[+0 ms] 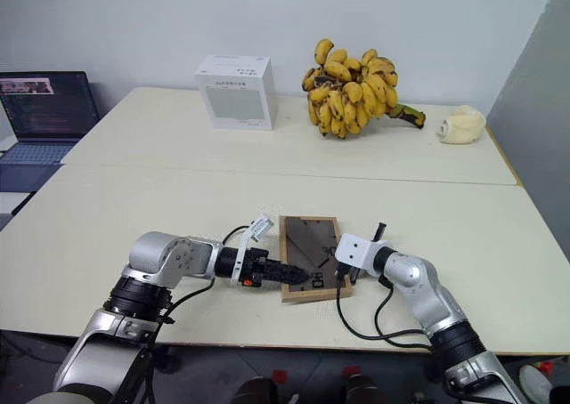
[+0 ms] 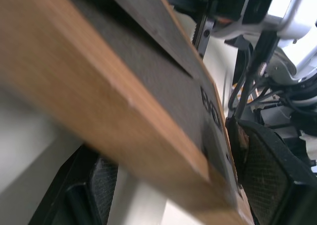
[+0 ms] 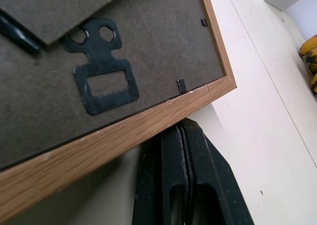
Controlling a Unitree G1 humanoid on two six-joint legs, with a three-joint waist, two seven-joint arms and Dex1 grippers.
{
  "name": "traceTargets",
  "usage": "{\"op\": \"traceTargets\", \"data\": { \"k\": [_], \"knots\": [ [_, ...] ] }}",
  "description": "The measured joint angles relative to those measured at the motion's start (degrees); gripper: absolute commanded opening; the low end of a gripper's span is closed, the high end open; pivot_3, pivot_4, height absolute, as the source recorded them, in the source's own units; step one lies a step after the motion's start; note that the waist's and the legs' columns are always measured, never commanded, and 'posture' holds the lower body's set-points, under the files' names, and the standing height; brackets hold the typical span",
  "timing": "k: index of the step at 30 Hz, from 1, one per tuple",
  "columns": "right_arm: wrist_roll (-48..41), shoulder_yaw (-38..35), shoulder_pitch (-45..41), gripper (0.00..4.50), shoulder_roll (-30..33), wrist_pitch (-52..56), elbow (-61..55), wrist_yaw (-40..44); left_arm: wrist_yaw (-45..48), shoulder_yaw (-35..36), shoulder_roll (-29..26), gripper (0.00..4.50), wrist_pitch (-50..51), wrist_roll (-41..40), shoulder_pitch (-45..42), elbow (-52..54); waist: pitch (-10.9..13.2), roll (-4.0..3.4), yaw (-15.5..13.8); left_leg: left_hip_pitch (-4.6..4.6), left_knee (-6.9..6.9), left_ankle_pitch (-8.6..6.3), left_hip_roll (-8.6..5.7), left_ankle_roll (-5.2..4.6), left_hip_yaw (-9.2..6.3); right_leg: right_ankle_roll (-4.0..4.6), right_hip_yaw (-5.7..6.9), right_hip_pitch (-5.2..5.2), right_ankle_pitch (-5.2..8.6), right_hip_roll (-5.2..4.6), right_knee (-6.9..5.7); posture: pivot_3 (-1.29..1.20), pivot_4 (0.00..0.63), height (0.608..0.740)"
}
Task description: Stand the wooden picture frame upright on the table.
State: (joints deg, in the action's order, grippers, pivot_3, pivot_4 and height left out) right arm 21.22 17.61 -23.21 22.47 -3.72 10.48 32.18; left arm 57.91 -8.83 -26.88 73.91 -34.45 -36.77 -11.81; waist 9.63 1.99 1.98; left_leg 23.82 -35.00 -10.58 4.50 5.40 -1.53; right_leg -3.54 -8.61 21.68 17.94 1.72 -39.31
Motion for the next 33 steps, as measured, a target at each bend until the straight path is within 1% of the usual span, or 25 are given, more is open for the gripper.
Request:
{"op": "traceTargets", "data": {
  "k": [6,8,9,11,15,18,22,25,28,31,33],
  "knots": [
    [-0.1,0.0,-0.2,0.00,0.0,0.1,0.2,0.0,-1.3,0.8,0.7,3.47,1.3,-0.7,0.0,0.0,0.0,0.00,0.0,0.01,0.00,0.00,0.00,0.00,-0.01,0.06,0.01,0.01,-0.03,0.00,0.00,0.00,0.150,0.740],
    [-0.1,0.0,-0.4,0.00,0.0,-0.2,0.6,-0.1,-1.4,1.0,0.7,3.11,1.8,-1.1,0.0,0.0,0.0,0.00,0.0,0.01,0.00,0.00,0.00,0.00,-0.01,0.06,0.00,0.01,-0.03,0.00,0.00,0.00,0.150,0.740],
    [-0.1,0.0,-0.6,0.00,0.0,-0.4,0.9,-0.2,-1.4,1.1,0.6,3.05,2.1,-1.2,0.0,0.1,0.0,0.00,0.0,0.02,0.01,0.00,0.00,0.00,-0.01,0.06,0.01,0.02,-0.03,0.00,0.00,0.00,0.150,0.740],
    [-0.1,0.0,-0.7,0.00,0.0,-0.8,1.2,-0.5,-1.1,1.0,0.1,2.54,3.1,-1.6,0.1,0.1,0.0,0.00,0.1,0.05,0.02,0.00,0.00,0.00,0.00,0.06,0.00,0.06,-0.03,0.00,0.00,0.00,0.150,0.740],
    [0.0,0.0,-1.5,0.00,0.1,-1.1,2.4,-1.1,0.4,1.1,-0.8,1.68,3.6,-3.3,0.1,0.1,0.0,-0.01,0.3,0.06,0.02,0.00,0.00,0.00,-0.01,0.06,0.01,0.08,-0.03,0.00,-0.01,0.00,0.150,0.740],
    [0.1,0.0,-2.3,0.00,0.1,-1.4,3.5,-1.4,0.7,1.5,-0.8,1.29,4.3,-4.5,0.0,0.0,0.0,0.00,0.3,0.06,0.02,0.00,0.00,0.00,-0.01,0.06,0.01,0.07,-0.03,0.00,0.00,0.00,0.150,0.740],
    [0.3,0.0,-2.5,0.00,0.3,-2.3,4.4,-2.3,0.5,1.8,-0.8,1.28,4.7,-5.0,0.0,0.0,0.0,-0.01,0.4,0.07,0.03,0.00,0.00,0.00,0.00,0.06,0.01,0.09,-0.03,0.00,0.00,0.00,0.150,0.740],
    [0.5,-0.1,-2.6,0.00,1.9,-3.0,4.6,-2.5,-0.2,2.5,-0.6,1.28,4.8,-5.5,0.0,0.0,0.1,-0.02,0.4,0.08,0.03,0.00,0.00,0.00,0.00,0.05,0.00,0.09,-0.03,0.00,0.01,0.00,0.150,0.740],
    [0.1,-2.0,-1.8,0.00,5.7,-3.4,4.6,-2.5,-1.6,5.1,-0.5,1.28,5.0,-5.8,0.0,0.0,0.1,-0.03,0.4,0.12,0.03,0.00,0.00,0.00,0.00,0.05,0.00,0.12,-0.03,0.00,0.02,0.00,0.150,0.740],
    [-1.3,-5.8,0.6,0.00,9.9,-3.2,3.6,-2.3,-2.8,8.4,-0.5,1.28,4.2,-6.0,0.0,0.5,0.1,-0.03,0.4,0.13,0.06,0.00,0.00,0.00,0.00,0.06,0.00,0.13,-0.03,0.00,0.06,0.00,0.150,0.740],
    [-5.3,-10.2,3.3,0.36,12.6,-1.9,0.2,-0.8,-4.0,10.7,-1.1,1.28,1.8,-6.0,0.0,1.8,0.2,-0.07,0.5,0.18,0.07,0.00,0.00,0.00,0.00,0.06,-0.02,0.15,-0.03,0.00,0.06,0.00,0.150,0.740]
  ]
}}
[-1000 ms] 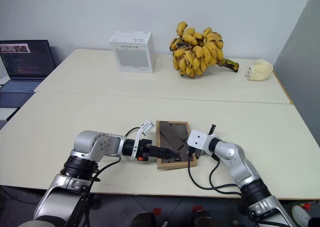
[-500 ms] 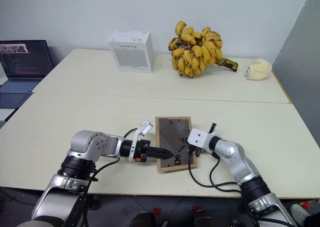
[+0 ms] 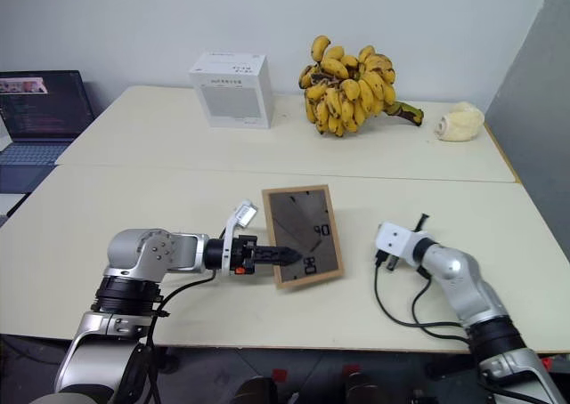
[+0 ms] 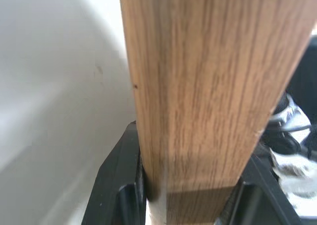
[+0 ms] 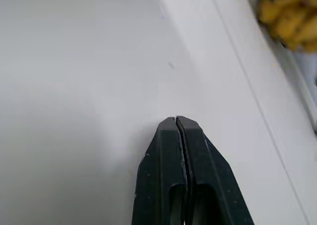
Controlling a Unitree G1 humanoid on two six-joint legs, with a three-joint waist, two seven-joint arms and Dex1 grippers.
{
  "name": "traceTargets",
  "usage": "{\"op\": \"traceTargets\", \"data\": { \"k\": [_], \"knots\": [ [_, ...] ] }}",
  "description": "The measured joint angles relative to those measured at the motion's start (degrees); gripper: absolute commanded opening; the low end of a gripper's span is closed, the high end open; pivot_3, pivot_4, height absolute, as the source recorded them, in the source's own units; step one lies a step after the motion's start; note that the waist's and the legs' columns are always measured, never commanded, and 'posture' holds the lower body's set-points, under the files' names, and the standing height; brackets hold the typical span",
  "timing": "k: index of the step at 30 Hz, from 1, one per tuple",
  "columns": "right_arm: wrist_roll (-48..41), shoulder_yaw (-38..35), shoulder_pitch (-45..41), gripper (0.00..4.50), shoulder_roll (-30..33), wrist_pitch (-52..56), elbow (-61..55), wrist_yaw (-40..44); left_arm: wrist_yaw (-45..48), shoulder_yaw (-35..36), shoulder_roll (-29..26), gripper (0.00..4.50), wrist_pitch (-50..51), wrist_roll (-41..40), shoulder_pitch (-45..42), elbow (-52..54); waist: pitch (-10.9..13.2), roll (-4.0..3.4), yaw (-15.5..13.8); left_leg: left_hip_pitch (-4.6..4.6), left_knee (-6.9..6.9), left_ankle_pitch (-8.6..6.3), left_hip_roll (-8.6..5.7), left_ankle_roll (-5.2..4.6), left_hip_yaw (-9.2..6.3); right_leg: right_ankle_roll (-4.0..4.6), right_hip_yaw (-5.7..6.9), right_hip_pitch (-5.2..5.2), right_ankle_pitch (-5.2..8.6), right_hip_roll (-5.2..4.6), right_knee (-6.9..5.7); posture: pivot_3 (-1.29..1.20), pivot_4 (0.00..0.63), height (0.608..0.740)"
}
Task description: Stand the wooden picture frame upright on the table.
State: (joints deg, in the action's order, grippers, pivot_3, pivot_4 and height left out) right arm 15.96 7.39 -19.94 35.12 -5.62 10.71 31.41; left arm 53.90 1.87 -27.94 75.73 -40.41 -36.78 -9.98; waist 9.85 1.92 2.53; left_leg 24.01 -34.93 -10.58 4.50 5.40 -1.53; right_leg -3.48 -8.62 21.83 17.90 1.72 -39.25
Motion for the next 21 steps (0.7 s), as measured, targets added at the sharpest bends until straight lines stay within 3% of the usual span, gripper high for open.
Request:
{"op": "traceTargets", "data": {
  "k": [5,11,16,17,21],
  "knots": [
    [-12.9,-7.9,1.2,1.41,0.0,12.0,-15.0,4.9,-0.4,1.3,-2.0,1.28,-7.4,0.6,-0.2,5.2,0.1,-0.03,0.7,-0.03,0.02,0.00,0.02,0.00,-0.01,0.00,-0.01,-0.02,0.00,0.00,-0.01,0.00,0.150,0.740],
    [-31.0,-10.6,-6.5,2.88,-7.8,34.8,-35.5,3.5,-0.9,1.3,-2.3,1.28,-10.5,0.8,-1.7,7.4,0.1,-0.04,0.8,0.11,0.01,0.00,0.02,0.00,-0.07,-0.01,0.06,0.06,0.01,0.01,0.02,0.00,0.150,0.740],
    [-37.9,-10.4,-14.2,4.24,-15.4,44.1,-38.1,-1.7,-1.0,0.5,-2.0,1.28,-11.0,0.7,-4.4,9.0,0.1,-0.04,0.6,0.44,-0.01,0.00,0.02,0.00,-0.15,0.01,0.16,0.36,-0.01,0.00,0.01,0.00,0.150,0.740],
    [-38.6,-10.2,-14.9,4.44,-16.2,45.0,-38.1,-2.2,-0.9,0.1,-2.0,1.28,-11.1,0.7,-4.7,9.4,0.1,-0.05,0.5,0.51,-0.01,0.00,0.02,0.00,-0.15,0.01,0.16,0.43,-0.01,0.00,0.02,0.00,0.150,0.740],
    [-39.3,-7.1,-15.5,4.44,-17.4,45.9,-37.7,-3.0,-0.7,-2.0,-1.8,1.28,-11.4,1.1,-5.8,9.3,0.1,-0.05,0.5,0.68,-0.01,0.00,0.02,0.00,-0.20,0.02,0.24,0.55,-0.01,0.00,0.04,0.00,0.150,0.740]
  ]
}}
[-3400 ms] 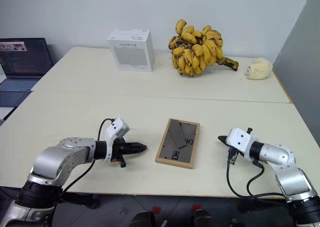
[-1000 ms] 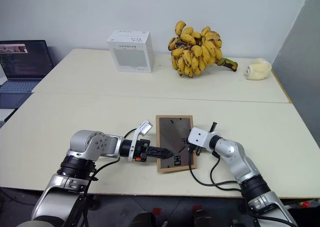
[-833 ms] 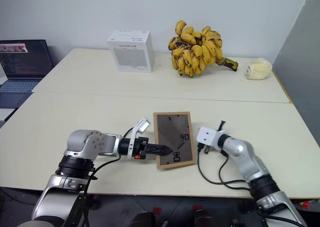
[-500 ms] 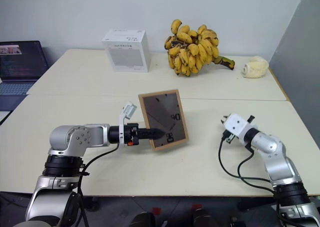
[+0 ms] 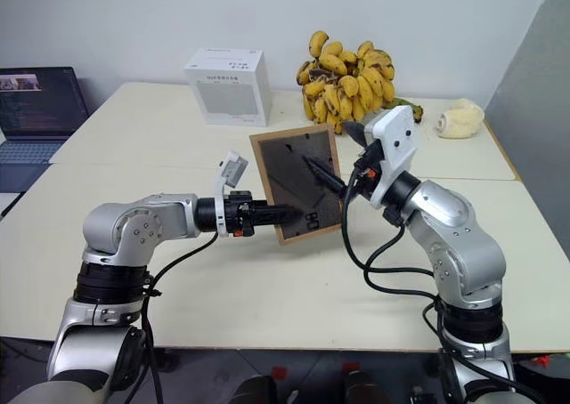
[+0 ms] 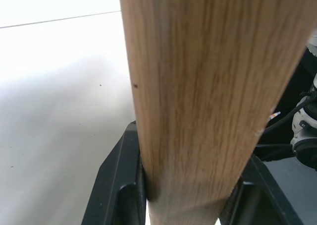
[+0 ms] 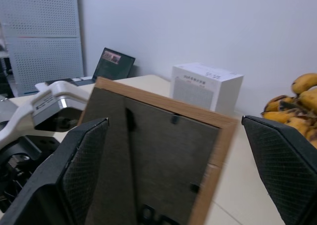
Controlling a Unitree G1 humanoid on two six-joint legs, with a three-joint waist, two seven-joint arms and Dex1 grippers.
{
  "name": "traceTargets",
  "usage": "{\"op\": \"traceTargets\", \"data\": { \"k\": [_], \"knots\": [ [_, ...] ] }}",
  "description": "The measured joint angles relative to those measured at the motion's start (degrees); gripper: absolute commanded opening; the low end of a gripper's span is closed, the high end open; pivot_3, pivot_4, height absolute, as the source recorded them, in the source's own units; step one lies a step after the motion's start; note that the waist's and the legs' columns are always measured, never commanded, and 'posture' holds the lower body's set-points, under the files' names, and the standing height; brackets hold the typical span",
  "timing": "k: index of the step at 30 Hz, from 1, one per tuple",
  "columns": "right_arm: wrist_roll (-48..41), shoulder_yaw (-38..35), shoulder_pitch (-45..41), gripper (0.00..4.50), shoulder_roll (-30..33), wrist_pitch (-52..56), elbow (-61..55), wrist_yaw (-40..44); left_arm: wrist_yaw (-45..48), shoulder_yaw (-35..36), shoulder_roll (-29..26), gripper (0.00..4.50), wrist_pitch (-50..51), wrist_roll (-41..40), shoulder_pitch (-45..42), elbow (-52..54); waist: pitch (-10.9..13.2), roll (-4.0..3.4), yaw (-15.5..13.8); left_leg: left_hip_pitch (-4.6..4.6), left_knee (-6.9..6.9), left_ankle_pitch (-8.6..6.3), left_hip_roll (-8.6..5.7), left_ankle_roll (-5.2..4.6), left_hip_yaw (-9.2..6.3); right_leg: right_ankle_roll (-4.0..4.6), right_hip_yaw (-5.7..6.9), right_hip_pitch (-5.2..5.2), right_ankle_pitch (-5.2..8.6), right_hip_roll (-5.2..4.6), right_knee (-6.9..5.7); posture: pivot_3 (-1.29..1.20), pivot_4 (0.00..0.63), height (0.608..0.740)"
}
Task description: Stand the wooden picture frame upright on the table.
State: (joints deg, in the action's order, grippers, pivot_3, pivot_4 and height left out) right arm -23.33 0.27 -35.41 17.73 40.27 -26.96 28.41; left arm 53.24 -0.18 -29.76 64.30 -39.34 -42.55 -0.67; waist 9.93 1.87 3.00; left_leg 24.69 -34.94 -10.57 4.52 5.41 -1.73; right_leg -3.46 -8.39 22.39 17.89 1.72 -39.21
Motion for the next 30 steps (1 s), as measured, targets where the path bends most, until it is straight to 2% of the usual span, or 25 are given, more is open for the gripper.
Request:
{"op": "traceTargets", "data": {
  "k": [4,12,22,30],
  "knots": [
    [0.8,3.0,0.0,4.44,-0.2,-2.3,1.4,0.3,0.4,-1.9,0.2,1.28,-1.3,1.1,-2.2,-1.0,0.0,0.00,0.0,0.03,0.00,0.00,0.00,0.00,-0.05,0.00,0.05,0.01,0.00,0.00,0.00,0.00,0.150,0.740],
    [1.9,4.3,-0.1,4.44,-1.6,-5.1,5.3,0.2,2.5,-4.9,2.6,1.28,-6.6,4.7,-6.5,-9.7,0.0,-0.01,0.1,0.04,-0.02,0.00,0.00,0.00,-0.07,0.00,0.09,0.01,0.00,0.00,-0.02,0.00,0.150,0.740],
    [4.2,5.5,-0.6,4.44,-4.2,-7.2,9.3,-1.2,6.4,-6.6,6.5,1.28,-16.7,11.7,-14.7,-28.4,0.0,-0.02,0.1,0.10,-0.01,0.00,-0.02,0.00,-0.13,0.00,0.16,0.02,0.00,0.00,0.01,0.00,0.150,0.740],
    [4.1,5.2,0.6,4.44,-2.9,-6.4,7.0,-1.7,8.8,-6.7,7.5,1.28,-23.9,16.9,-19.1,-40.7,0.0,-0.02,0.1,0.14,0.00,0.00,-0.02,0.00,-0.19,0.01,0.22,0.03,0.00,0.00,0.03,0.00,0.150,0.740]
  ]
}}
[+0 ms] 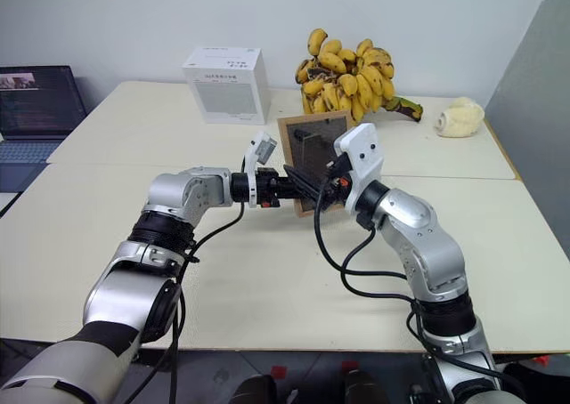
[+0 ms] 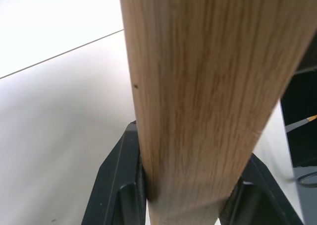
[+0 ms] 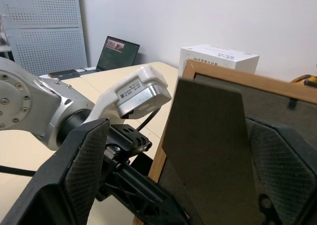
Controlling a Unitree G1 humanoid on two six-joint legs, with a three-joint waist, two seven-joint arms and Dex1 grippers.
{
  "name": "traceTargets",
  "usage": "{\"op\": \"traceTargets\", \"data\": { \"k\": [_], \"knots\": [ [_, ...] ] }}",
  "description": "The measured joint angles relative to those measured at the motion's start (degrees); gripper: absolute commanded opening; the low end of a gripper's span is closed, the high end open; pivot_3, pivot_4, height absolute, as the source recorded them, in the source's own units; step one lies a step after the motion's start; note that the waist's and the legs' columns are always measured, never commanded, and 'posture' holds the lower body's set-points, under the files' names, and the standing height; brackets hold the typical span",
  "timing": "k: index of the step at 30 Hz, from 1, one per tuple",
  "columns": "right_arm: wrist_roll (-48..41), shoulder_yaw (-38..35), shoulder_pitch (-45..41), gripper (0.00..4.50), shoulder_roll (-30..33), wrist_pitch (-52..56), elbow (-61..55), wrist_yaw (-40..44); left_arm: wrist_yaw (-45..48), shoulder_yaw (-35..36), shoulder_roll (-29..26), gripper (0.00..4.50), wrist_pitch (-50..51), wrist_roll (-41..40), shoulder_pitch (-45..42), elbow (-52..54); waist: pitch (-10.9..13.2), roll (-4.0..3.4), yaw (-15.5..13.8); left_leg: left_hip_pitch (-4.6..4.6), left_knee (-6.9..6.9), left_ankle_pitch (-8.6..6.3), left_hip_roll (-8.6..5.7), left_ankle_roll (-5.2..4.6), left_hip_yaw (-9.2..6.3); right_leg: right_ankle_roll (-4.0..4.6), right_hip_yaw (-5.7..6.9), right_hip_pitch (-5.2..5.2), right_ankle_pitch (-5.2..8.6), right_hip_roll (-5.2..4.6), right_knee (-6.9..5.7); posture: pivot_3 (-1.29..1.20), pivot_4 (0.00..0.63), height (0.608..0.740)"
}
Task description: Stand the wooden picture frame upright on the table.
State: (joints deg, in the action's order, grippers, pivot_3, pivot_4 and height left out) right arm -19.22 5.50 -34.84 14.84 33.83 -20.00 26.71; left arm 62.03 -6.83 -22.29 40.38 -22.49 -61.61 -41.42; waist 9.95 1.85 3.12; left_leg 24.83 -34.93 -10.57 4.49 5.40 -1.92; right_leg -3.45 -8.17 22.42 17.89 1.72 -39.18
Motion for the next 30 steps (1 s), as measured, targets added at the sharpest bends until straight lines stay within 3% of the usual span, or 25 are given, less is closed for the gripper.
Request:
{"op": "traceTargets", "data": {
  "k": [14,24,28,30],
  "knots": [
    [3.1,0.0,-0.1,4.44,2.4,-1.1,2.6,-1.7,2.0,0.7,1.3,1.28,-2.9,2.5,-2.3,-4.3,0.0,0.00,0.0,0.02,-0.01,0.00,0.00,0.00,-0.05,0.00,0.04,0.00,0.00,0.00,-0.02,0.00,0.150,0.740],
    [6.9,-0.6,-0.1,4.44,19.5,-2.7,2.7,7.5,3.5,0.6,-0.4,1.28,-0.9,3.5,-0.4,-0.4,0.1,-0.09,0.0,0.04,0.01,0.00,-0.01,0.00,-0.04,0.00,0.03,0.00,0.00,0.00,0.05,0.00,0.150,0.740],
    [10.0,-1.9,3.4,4.44,25.8,-9.9,2.8,11.2,3.7,0.6,-2.5,1.28,3.7,3.3,3.0,5.2,0.1,-0.09,0.0,0.03,0.01,0.00,-0.01,0.00,-0.05,0.00,0.04,-0.01,0.01,0.00,0.05,0.00,0.150,0.740],
    [14.5,-1.1,5.6,4.44,28.0,-19.0,5.3,11.6,3.7,0.6,-3.4,1.28,7.0,2.7,4.8,9.4,0.1,-0.08,0.0,0.04,-0.01,0.00,-0.01,0.00,-0.04,0.00,0.02,-0.02,0.01,0.00,0.05,0.00,0.150,0.740]
  ]
}}
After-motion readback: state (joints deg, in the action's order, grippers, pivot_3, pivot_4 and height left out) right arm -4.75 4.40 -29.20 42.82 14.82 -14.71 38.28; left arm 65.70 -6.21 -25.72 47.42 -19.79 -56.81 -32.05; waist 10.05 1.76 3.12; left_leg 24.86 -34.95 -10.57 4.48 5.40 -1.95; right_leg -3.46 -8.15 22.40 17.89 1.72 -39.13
